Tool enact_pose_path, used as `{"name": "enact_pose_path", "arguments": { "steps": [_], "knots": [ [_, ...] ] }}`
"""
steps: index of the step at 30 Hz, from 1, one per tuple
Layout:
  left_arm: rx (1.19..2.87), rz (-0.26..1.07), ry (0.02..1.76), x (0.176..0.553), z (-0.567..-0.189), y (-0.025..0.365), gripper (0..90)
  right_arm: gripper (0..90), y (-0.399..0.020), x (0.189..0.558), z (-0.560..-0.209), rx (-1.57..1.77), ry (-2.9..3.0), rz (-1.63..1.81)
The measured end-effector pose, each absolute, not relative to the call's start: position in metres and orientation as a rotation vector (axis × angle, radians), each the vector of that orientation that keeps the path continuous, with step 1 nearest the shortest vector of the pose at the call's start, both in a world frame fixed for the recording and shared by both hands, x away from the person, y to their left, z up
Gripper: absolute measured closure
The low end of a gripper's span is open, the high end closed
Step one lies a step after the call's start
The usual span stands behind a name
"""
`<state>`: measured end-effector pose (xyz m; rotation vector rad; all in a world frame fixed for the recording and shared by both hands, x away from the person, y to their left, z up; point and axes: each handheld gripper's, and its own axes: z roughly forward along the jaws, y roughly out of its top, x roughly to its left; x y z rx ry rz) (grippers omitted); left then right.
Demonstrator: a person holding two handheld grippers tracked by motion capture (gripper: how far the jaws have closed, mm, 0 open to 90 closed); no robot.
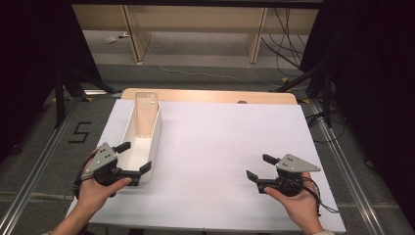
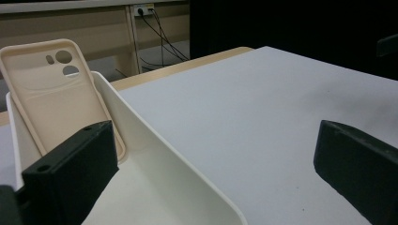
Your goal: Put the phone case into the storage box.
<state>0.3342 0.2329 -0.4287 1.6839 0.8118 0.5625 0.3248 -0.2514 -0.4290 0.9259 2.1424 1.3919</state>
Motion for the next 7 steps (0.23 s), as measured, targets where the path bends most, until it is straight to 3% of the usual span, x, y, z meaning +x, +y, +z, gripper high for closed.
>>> {"name": "enact_pose_path", "arguments": {
  "steps": [7],
  "knots": [
    [1.693,0.562,0.812,0.3323,-0.4324,0.2313,0.0,19.5,-0.2527,0.3245,-0.4288,0.935,2.156,1.367]
  ]
}}
